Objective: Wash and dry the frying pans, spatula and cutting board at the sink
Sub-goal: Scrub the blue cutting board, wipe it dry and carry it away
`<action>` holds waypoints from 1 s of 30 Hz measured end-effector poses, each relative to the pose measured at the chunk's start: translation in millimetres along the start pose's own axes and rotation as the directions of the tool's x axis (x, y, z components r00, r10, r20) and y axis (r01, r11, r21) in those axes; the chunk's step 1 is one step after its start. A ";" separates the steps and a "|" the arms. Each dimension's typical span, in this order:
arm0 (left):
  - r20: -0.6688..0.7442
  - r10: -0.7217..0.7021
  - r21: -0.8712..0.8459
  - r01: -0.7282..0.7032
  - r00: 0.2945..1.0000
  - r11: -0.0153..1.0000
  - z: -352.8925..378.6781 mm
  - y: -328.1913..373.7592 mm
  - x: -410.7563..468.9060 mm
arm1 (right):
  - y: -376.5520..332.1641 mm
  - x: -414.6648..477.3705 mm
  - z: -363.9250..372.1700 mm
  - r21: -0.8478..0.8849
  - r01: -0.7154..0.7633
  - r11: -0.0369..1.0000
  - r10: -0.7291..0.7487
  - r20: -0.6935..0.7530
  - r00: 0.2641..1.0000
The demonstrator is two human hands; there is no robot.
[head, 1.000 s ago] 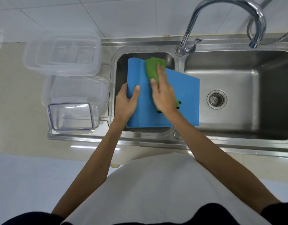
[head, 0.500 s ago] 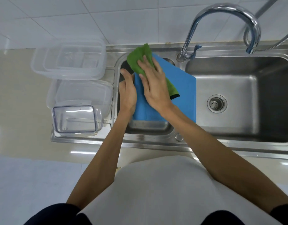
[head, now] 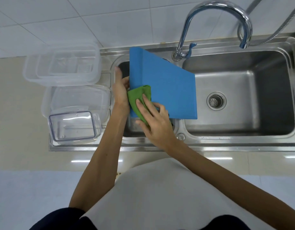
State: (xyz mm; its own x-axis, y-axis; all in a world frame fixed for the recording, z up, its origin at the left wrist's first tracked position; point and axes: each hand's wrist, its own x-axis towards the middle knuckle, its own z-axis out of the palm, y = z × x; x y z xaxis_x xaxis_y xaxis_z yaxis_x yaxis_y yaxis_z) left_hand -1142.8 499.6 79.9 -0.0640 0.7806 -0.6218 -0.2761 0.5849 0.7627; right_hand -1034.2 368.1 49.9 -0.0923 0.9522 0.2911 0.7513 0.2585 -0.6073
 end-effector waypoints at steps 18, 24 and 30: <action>-0.013 -0.112 0.283 0.111 0.994 0.953 -11.9 -32.5 -19.2 | 131.3 -42.0 41.0 0.191 -0.610 0.769 0.633 -0.098 0.768; -0.066 0.039 0.463 -0.004 0.997 0.887 15.6 -36.8 -22.8 | 198.5 -30.5 26.8 0.247 -0.884 0.397 0.899 0.091 0.429; -0.113 0.185 0.597 -0.082 0.976 0.798 34.9 -47.1 -37.1 | 147.4 -20.6 18.7 0.298 -0.817 0.493 0.837 0.094 0.539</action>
State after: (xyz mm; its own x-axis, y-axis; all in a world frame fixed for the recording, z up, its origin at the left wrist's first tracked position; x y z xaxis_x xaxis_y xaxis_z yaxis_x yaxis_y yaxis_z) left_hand -1094.0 450.8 73.3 -0.2219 0.8451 -0.4863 0.3579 0.5345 0.7656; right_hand -933.8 389.6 -59.5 0.5174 0.7450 -0.4210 0.2507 -0.6024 -0.7578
